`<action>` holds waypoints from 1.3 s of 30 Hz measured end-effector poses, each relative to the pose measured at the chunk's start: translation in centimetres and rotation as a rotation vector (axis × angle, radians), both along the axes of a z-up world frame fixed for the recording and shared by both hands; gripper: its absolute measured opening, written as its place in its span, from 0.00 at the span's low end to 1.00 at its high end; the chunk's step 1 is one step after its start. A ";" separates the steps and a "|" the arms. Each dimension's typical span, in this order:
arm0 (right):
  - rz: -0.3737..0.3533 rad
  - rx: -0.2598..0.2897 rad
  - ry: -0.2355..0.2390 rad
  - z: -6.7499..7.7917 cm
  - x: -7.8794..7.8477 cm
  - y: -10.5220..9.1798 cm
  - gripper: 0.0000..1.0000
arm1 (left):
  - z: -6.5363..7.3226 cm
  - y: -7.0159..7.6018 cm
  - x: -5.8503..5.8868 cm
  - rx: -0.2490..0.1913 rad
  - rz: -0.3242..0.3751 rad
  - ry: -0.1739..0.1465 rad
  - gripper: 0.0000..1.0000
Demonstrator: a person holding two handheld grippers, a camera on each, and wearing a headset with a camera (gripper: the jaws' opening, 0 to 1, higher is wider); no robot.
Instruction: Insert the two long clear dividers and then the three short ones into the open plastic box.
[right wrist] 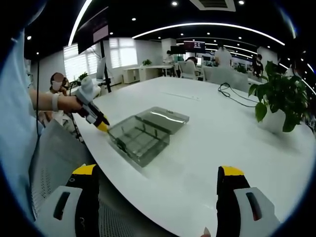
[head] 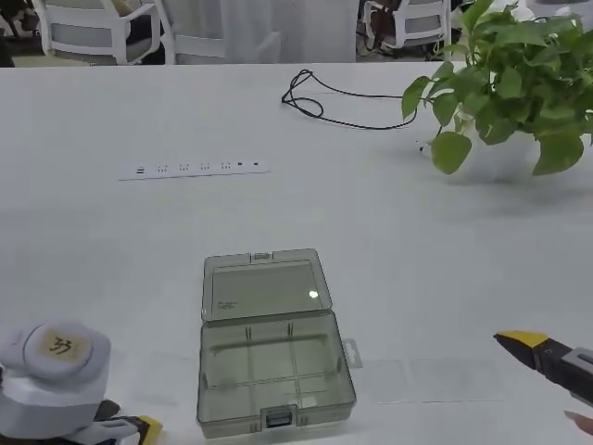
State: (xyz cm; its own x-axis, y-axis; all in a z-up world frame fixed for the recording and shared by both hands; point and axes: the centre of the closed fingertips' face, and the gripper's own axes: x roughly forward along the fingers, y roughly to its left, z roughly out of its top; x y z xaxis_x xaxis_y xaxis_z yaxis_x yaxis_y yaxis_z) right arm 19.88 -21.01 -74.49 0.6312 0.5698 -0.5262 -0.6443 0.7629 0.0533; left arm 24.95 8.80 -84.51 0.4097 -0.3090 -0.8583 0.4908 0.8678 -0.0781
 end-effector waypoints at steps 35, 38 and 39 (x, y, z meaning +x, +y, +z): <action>0.031 0.068 -0.030 2.6 3.7 3.5 0.90 | 8.6 -3.5 2.5 -0.318 0.148 -0.255 0.30; 0.040 0.086 -0.031 3.1 3.9 4.2 0.89 | 9.1 -4.2 2.5 -0.331 0.145 -0.274 0.30; 0.043 0.092 -0.032 3.3 4.0 4.4 0.89 | 9.3 -4.4 2.4 -0.339 0.145 -0.278 0.30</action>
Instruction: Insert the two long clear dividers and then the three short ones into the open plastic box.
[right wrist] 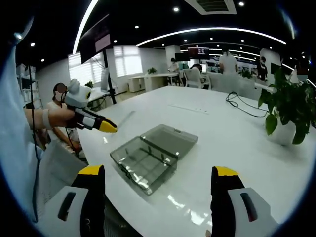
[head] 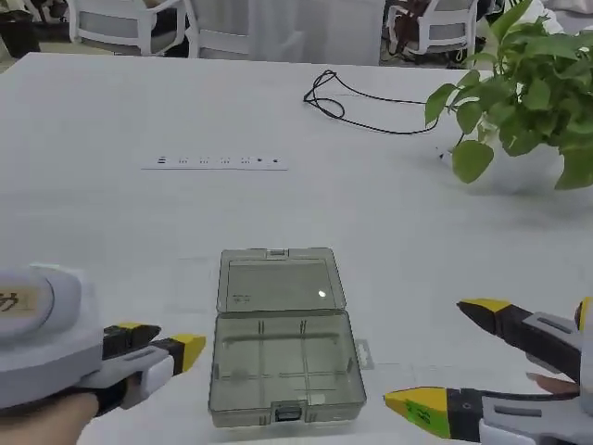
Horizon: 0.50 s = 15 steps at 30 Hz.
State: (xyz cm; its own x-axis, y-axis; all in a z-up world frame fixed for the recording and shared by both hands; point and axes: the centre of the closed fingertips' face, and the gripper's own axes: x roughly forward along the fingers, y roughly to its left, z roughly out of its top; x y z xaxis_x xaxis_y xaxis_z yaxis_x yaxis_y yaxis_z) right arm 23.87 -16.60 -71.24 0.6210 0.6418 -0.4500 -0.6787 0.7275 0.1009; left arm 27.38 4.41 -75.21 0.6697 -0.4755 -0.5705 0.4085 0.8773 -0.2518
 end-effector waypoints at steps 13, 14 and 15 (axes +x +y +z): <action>0.051 0.030 0.034 1.8 1.2 2.6 0.80 | 1.1 -2.5 -0.6 -0.048 0.016 0.004 0.30; 0.051 0.041 0.041 1.9 1.3 2.7 0.79 | 1.1 -2.7 -0.6 -0.048 0.021 0.006 0.30; 0.049 0.051 0.050 2.0 1.5 2.9 0.78 | 1.2 -2.8 -0.7 -0.053 0.025 0.009 0.30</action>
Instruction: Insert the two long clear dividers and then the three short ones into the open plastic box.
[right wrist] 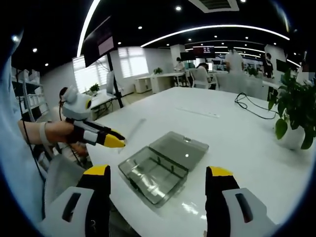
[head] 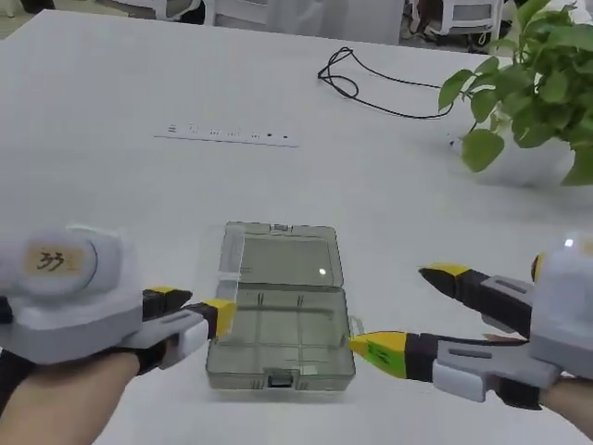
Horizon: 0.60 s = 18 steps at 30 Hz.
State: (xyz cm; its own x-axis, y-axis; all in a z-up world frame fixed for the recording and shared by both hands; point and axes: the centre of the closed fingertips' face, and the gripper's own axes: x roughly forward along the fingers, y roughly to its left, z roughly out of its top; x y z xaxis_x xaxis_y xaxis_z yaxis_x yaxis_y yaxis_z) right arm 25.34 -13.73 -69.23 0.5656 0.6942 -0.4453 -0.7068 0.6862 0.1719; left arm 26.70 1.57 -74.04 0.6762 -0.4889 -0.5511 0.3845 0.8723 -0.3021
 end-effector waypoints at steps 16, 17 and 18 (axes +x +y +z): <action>-0.027 0.168 0.205 0.3 1.8 3.6 0.47 | 0.4 -3.1 -1.2 -0.052 0.012 -0.027 0.30; -0.044 0.178 0.217 0.2 2.1 3.9 0.45 | 0.5 -3.4 -1.3 -0.049 0.007 -0.032 0.30; -0.047 0.195 0.218 0.4 2.2 4.2 0.41 | 0.6 -3.5 -1.3 -0.048 0.001 -0.033 0.30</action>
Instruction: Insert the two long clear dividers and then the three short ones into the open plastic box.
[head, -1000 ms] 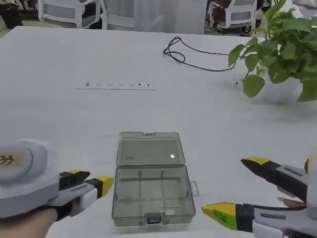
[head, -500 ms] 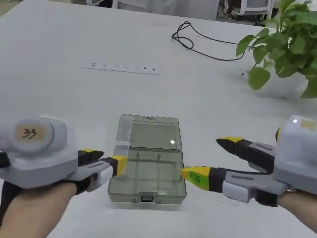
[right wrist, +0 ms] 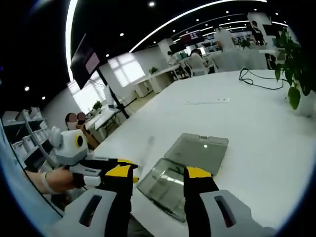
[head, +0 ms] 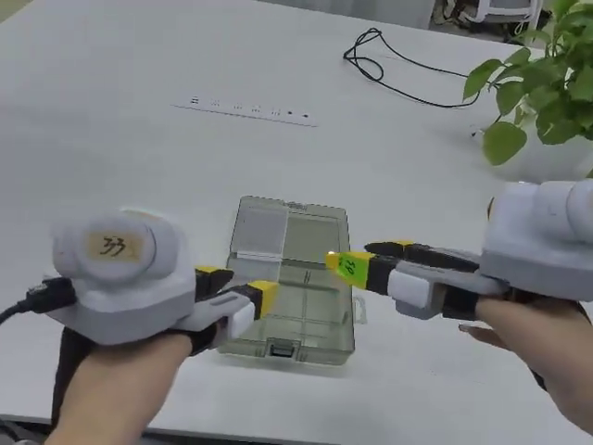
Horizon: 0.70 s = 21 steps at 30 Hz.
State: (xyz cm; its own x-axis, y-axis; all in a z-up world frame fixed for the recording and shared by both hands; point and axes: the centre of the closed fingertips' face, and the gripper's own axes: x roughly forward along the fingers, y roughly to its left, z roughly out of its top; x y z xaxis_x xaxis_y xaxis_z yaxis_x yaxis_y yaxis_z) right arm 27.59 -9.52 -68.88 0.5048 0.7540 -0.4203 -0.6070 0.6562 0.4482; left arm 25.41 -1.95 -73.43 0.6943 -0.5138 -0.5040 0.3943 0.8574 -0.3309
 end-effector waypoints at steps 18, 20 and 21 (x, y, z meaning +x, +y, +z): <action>-0.049 0.088 0.146 -0.7 1.9 4.0 0.16 | 1.5 -1.3 1.0 -0.033 -0.055 -0.080 0.30; -0.056 0.102 0.161 -0.6 1.9 4.1 0.14 | 1.5 -1.3 1.0 -0.037 -0.054 -0.082 0.30; -0.060 0.113 0.170 -0.6 1.8 4.2 0.13 | 1.5 -1.3 1.0 -0.038 -0.053 -0.085 0.30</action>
State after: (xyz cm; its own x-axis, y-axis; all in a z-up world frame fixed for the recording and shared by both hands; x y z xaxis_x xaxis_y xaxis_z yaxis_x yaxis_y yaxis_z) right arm 29.42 -5.31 -69.47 0.4791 0.7720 -0.4178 -0.4774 0.6286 0.6140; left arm 26.44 -3.25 -71.95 0.7049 -0.5686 -0.4240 0.4668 0.8220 -0.3263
